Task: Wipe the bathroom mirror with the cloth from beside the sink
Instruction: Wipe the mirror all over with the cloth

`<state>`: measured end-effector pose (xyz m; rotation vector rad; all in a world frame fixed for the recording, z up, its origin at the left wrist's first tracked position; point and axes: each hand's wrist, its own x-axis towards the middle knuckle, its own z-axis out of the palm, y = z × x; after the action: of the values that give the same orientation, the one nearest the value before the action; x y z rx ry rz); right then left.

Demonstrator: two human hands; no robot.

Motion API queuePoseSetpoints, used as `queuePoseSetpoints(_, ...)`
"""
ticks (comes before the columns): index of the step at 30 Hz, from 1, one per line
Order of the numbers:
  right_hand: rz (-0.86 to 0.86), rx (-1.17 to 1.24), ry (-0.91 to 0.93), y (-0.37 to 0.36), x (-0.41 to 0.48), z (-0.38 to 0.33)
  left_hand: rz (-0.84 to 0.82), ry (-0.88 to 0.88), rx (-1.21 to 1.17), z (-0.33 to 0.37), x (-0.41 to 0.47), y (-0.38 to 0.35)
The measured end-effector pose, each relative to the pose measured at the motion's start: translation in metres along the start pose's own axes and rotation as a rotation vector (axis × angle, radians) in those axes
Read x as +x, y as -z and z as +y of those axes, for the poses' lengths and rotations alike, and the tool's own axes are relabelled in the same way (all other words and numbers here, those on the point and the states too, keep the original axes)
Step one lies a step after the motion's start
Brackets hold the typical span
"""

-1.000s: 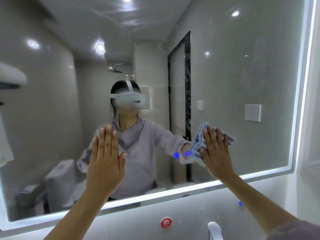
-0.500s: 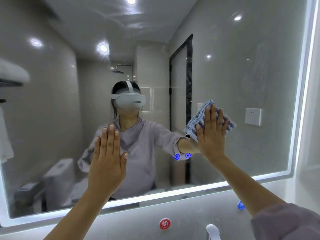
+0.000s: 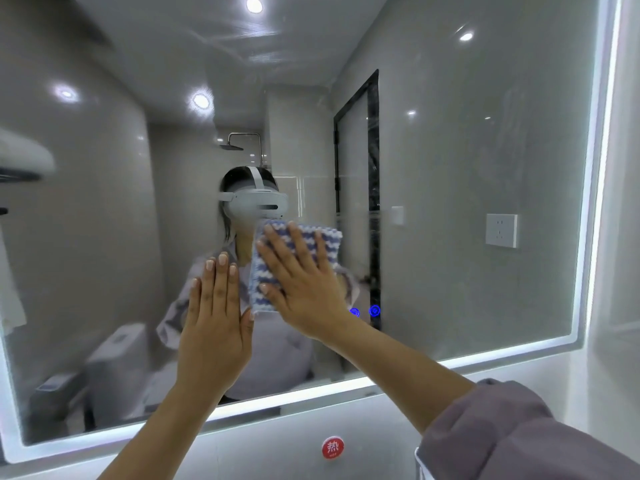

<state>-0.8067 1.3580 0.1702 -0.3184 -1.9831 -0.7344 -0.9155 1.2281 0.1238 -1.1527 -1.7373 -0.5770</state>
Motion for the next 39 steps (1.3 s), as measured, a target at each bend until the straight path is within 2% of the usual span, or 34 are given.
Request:
queuePoseSetpoints(10,-0.023,-0.04,0.138,0.004,-0.004,0.02,-0.039,-0.007,0.043,0.001,0.0,0.005)
queuePoseSetpoints(16,-0.022,-0.096,0.157,0.002,-0.03,0.069,-0.044,-0.01,0.054,-0.001,0.0,0.005)
queuePoseSetpoints(23,-0.006,-0.103,-0.048,0.015,-0.08,0.146,-0.041,0.001,0.057,0.001,0.0,0.007)
queuePoseSetpoints(27,-0.078,-0.133,-0.175,0.023,-0.1,0.172,-0.068,0.016,0.058,0.003,0.0,0.009)
queuePoseSetpoints(32,-0.131,-0.124,-0.246,0.024,-0.099,0.164,-0.08,0.017,0.04,0.004,0.0,0.011)
queuePoseSetpoints(39,-0.066,-0.012,-0.309,0.02,-0.08,0.132,-0.047,0.021,0.007,0.004,0.0,0.009)
